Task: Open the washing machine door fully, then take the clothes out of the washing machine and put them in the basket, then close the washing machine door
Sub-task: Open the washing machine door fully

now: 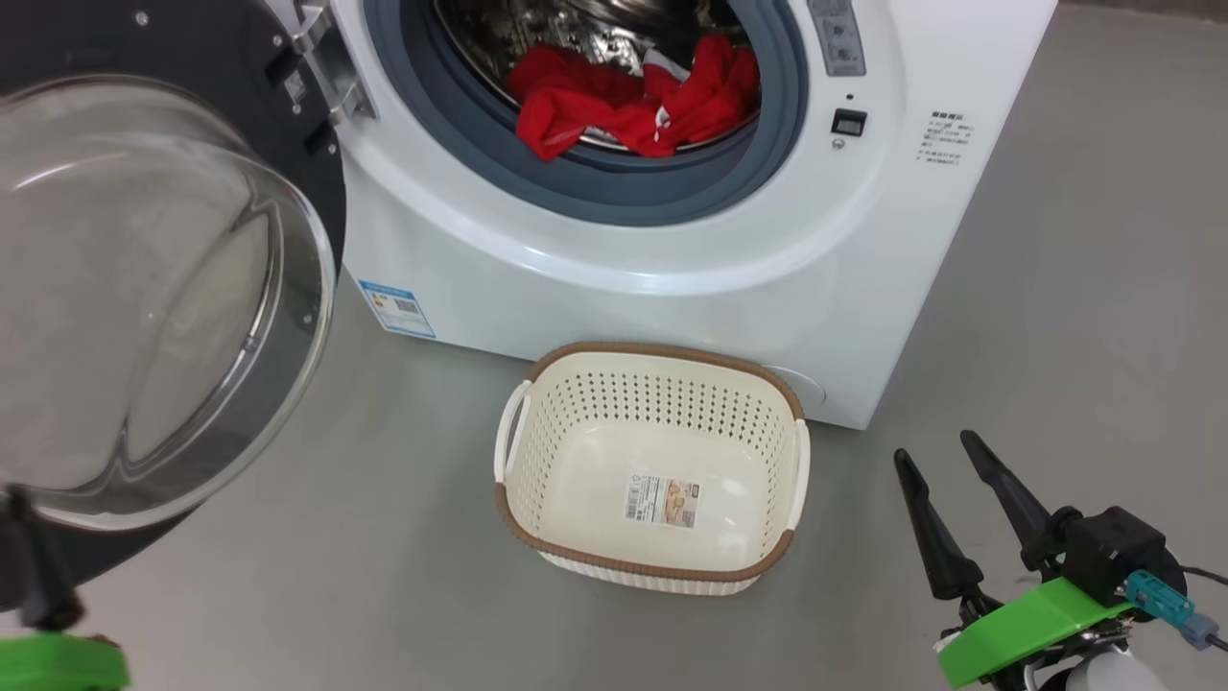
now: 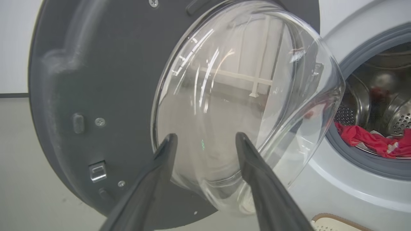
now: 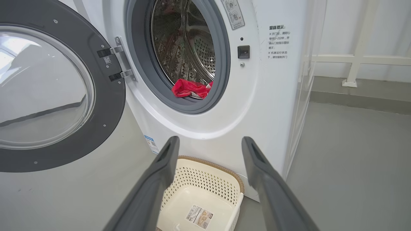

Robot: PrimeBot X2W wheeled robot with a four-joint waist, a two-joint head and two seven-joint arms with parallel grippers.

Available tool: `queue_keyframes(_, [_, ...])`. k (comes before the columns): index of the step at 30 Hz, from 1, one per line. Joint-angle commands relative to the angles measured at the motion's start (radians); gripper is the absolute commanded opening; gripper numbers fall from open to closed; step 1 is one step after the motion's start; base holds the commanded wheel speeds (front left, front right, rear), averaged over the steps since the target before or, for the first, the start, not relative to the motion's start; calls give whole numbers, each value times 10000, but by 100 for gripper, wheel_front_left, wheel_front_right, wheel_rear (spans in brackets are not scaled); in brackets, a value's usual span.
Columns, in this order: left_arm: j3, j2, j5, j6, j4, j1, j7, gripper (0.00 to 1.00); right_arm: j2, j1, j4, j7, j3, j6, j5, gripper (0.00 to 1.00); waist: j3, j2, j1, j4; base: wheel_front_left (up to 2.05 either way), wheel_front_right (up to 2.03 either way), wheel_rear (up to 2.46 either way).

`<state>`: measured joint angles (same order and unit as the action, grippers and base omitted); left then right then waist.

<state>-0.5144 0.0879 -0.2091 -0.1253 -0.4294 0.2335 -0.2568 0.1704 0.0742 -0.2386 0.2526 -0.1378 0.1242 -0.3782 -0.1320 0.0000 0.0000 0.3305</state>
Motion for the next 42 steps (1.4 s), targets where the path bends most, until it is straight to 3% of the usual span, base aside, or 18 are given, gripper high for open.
queue_keyframes(1, [-113, 314, -44, -52, 392, -113, -49, 99, 14, -9, 225, 92, -134, 65, -50, 100, 122, 0, 0, -43, 0, 0, 0])
queue_keyframes(10, [1393, -186, -230, -53, 2107, -1480, -49, 100, -115, -339, 331, 92, 170, 65, -66, 100, 366, 0, 0, -569, 0, 0, 0])
queue_keyframes(17, [2737, -41, -660, -53, 2784, -1943, -49, 100, -173, -498, 446, 92, 607, 65, -50, 100, 354, 0, 0, -1225, 0, 0, 0])
queue_keyframes(31, [4083, 281, -1107, -53, 3291, -2352, -49, 100, -349, -711, 739, 92, 1462, 65, 23, 100, 267, 0, 0, -2775, 0, 0, 0])
queue_keyframes(42, [4696, 274, -1179, -53, 3501, -2247, -49, 100, -485, -803, 942, 92, 1918, 65, 73, 100, 57, 0, 0, -3411, 0, 0, 0])
